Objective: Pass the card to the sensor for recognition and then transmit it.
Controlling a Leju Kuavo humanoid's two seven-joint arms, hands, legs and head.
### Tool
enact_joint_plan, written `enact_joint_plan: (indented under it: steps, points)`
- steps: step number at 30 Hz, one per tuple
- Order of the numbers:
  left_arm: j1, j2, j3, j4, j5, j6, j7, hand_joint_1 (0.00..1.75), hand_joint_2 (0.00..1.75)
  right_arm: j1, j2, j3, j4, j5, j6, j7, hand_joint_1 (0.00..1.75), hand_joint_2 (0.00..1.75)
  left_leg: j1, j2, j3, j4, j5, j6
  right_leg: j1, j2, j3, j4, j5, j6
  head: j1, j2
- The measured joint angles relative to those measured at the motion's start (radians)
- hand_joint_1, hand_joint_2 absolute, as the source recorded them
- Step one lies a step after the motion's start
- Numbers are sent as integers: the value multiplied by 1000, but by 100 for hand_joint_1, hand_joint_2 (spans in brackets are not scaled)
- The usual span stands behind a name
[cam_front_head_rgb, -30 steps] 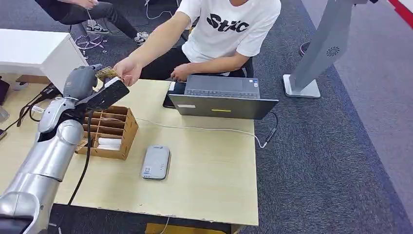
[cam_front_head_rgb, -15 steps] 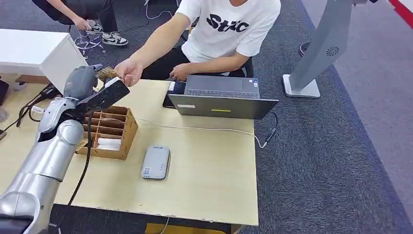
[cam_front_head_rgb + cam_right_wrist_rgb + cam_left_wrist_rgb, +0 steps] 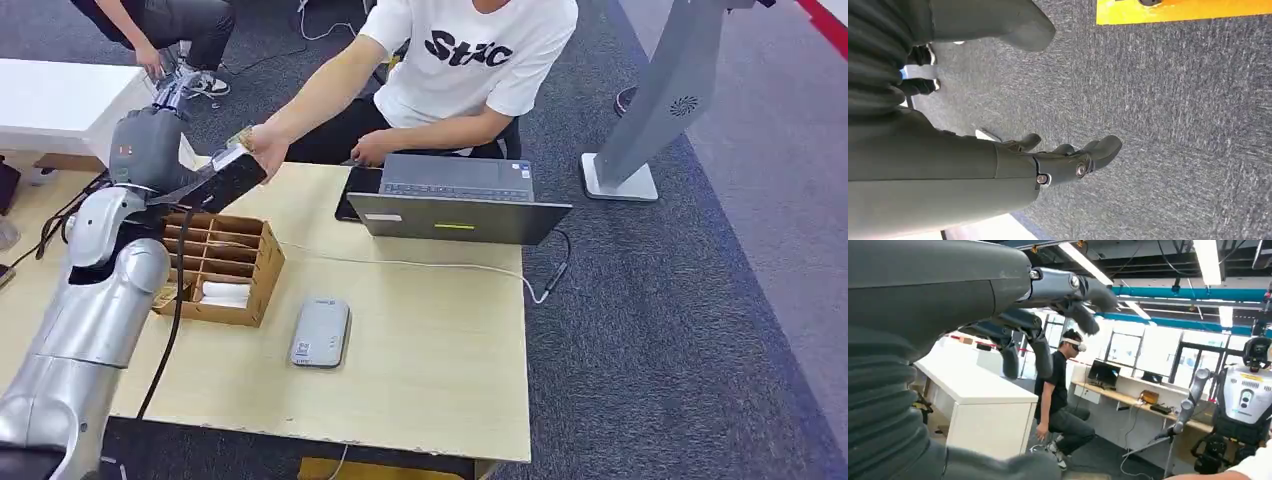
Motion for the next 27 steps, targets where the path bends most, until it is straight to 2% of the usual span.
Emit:
enact_joint_plan:
  steps: [19, 23, 25, 27]
  points:
    - [15, 3, 0, -16, 1, 0, -11, 0, 175, 0, 0, 0, 0, 0, -5, 0, 0, 175, 0, 0, 0, 0, 0, -1, 0, 0, 0, 0, 0, 0, 0, 0]
    - [17, 16, 0, -14, 36, -140, 9, 0, 175, 0, 0, -4, 0, -16, -8, 2, 0, 175, 0, 0, 0, 0, 0, -1, 0, 0, 0, 0, 0, 0, 0, 0]
    - [18, 29, 0, -5, 51, -226, 21, 0, 175, 1, 0, -7, 0, -21, -8, 8, 0, 175, 0, 0, 0, 0, 0, -1, 0, 1, 0, 0, 0, 0, 0, 0]
    - [17, 51, -1, 14, 63, -281, 21, 0, 175, 1, 0, -10, 0, -24, -9, 11, 0, 175, 0, 2, 0, 0, 0, -1, 0, 2, -1, 0, 0, 0, 0, 0]
